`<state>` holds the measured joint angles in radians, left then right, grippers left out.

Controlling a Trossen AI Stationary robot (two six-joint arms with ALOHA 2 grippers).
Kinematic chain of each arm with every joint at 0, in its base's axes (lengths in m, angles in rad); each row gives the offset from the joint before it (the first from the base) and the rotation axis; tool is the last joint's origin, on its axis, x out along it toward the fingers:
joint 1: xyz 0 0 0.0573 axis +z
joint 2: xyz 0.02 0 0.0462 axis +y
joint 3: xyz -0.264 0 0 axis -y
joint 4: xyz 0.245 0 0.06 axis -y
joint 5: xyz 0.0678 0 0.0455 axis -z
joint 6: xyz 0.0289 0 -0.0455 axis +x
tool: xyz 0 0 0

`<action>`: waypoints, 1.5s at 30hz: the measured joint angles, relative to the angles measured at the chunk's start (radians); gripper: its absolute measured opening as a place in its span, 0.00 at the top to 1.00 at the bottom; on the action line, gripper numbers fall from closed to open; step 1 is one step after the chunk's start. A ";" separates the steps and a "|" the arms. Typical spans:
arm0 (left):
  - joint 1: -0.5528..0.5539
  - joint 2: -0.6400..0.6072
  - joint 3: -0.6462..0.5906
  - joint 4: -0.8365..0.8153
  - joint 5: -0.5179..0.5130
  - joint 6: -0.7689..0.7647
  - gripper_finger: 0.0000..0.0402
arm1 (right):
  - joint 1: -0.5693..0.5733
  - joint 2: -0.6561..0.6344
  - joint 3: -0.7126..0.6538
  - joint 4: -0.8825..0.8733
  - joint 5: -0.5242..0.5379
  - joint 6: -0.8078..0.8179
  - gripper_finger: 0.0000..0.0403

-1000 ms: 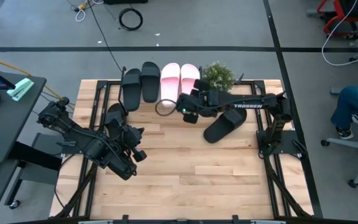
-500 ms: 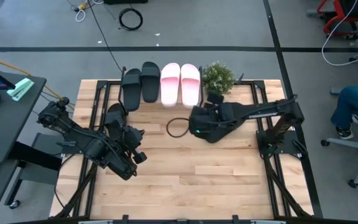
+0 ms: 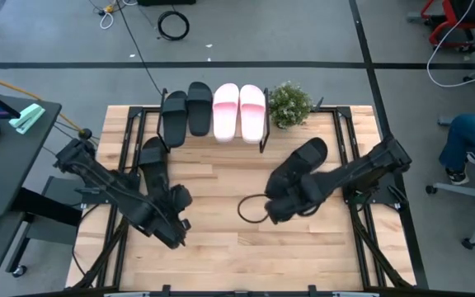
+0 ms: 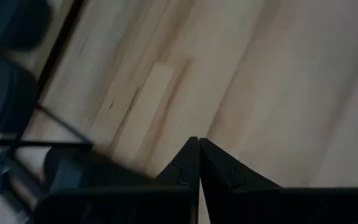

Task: Pick and place slides into the shelf
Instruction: Put the left black slipper under the shelf

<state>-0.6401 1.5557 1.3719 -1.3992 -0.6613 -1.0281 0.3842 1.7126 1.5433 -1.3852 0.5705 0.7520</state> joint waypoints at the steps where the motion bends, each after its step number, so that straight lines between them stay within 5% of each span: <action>1: -0.003 0.002 -0.035 -0.002 0.000 -0.008 0.96 | 0.012 0.000 -0.042 -0.001 0.029 0.049 0.68; 12: 0.059 0.008 -0.385 -0.022 0.059 -0.139 0.81 | 0.003 0.000 -0.366 0.001 0.089 0.277 0.68; 26: 0.227 0.009 -0.580 -0.082 0.190 -0.066 0.44 | -0.084 0.000 -0.400 0.029 0.092 0.236 0.68; 45: 0.542 0.008 -0.614 0.054 0.093 0.256 0.46 | -0.122 0.001 -0.399 0.034 0.091 0.221 0.68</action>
<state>-0.0983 1.5635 0.7582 -1.3453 -0.5682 -0.7723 0.2619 1.7134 1.1442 -1.3510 0.6612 0.9725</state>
